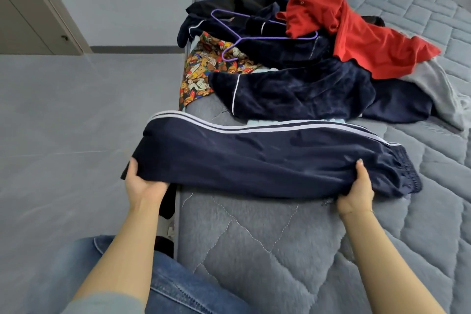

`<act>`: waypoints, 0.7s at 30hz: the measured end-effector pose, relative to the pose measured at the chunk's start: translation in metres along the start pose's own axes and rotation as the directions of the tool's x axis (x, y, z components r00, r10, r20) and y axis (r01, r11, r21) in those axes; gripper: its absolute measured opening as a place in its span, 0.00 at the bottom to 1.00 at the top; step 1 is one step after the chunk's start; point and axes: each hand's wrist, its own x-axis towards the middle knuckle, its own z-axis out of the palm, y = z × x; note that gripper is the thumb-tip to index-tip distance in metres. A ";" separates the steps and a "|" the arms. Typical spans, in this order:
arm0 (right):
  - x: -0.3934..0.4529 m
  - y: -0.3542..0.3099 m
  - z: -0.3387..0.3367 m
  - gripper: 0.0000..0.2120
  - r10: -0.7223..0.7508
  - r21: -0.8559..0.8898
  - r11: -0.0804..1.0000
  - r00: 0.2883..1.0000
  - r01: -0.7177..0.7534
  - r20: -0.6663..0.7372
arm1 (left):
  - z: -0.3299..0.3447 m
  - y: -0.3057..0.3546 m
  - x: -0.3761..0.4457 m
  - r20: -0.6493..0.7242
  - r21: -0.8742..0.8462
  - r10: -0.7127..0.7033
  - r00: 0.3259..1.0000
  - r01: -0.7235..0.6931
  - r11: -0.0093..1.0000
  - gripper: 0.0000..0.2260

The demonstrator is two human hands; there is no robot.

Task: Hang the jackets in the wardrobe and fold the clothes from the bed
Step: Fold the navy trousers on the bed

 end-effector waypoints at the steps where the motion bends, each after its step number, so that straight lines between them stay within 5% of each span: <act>1: 0.004 -0.001 -0.004 0.25 0.014 0.022 1.000 1.000 -0.014 -0.012 | -0.006 -0.005 0.000 -0.039 0.004 -0.006 0.999 0.006 1.000 0.14; 7: 0.017 -0.017 -0.003 0.18 0.056 0.143 0.986 0.981 -0.084 0.188 | -0.004 -0.012 0.001 -0.043 0.051 0.110 0.993 -0.107 0.993 0.19; 12: 0.018 -0.065 0.007 0.13 -0.180 0.301 0.950 0.928 0.079 0.326 | -0.010 -0.014 -0.003 -0.068 0.051 0.140 0.988 -0.137 0.989 0.12; 16: 0.029 -0.071 -0.005 0.13 -0.110 0.367 0.930 0.977 0.035 0.185 | -0.012 -0.027 -0.017 -0.025 0.001 0.123 0.992 -0.123 0.992 0.28; 19: 0.025 -0.045 -0.023 0.16 0.071 0.278 0.957 0.997 -0.080 0.041 | -0.013 -0.029 -0.017 0.006 0.076 0.054 0.999 -0.054 0.996 0.22; 21: 0.005 -0.021 -0.028 0.15 0.130 0.265 0.952 0.986 -0.155 0.106 | -0.007 -0.031 -0.015 -0.012 0.231 0.016 1.000 -0.013 0.973 0.18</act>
